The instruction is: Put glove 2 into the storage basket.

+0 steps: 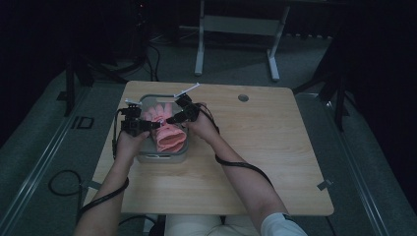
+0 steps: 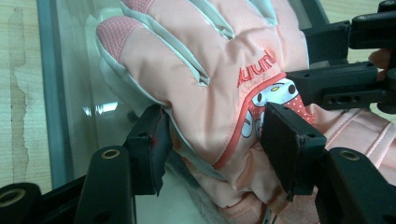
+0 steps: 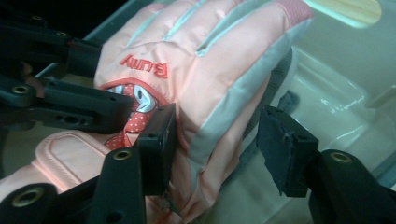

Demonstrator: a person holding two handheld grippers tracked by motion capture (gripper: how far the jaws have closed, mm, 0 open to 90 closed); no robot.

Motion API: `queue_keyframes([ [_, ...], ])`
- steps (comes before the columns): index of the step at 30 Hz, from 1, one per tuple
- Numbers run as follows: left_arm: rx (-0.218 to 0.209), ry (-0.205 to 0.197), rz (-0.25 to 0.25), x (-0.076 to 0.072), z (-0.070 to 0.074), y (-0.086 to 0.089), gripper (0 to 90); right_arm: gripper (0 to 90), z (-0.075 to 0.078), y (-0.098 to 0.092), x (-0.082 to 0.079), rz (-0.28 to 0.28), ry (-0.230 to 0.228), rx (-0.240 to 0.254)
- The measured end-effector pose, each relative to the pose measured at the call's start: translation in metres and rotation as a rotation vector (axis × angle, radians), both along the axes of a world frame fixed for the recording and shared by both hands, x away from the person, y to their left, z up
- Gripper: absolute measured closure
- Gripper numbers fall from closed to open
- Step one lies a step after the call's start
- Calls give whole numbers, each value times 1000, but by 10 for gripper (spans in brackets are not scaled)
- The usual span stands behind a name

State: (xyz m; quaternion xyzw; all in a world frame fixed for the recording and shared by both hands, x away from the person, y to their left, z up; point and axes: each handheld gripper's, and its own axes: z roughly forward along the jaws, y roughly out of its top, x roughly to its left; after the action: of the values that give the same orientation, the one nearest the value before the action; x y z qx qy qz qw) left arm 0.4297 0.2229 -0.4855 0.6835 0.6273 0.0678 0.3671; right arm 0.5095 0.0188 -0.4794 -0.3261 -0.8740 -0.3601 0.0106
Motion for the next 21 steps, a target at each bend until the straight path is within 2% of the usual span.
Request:
queue_keyframes([
  [2,3,-9,2,0,2,1,402,484,3,0,0,4,-12,3],
  [5,30,-38,-6,-3,5,0,397,486,6,-1,0,2,-7,11],
  [12,17,-78,7,-9,15,4,392,494,12,-5,1,-12,0,36],
  [21,13,-115,-15,-15,27,2,376,488,25,-7,-2,-4,-23,61],
])
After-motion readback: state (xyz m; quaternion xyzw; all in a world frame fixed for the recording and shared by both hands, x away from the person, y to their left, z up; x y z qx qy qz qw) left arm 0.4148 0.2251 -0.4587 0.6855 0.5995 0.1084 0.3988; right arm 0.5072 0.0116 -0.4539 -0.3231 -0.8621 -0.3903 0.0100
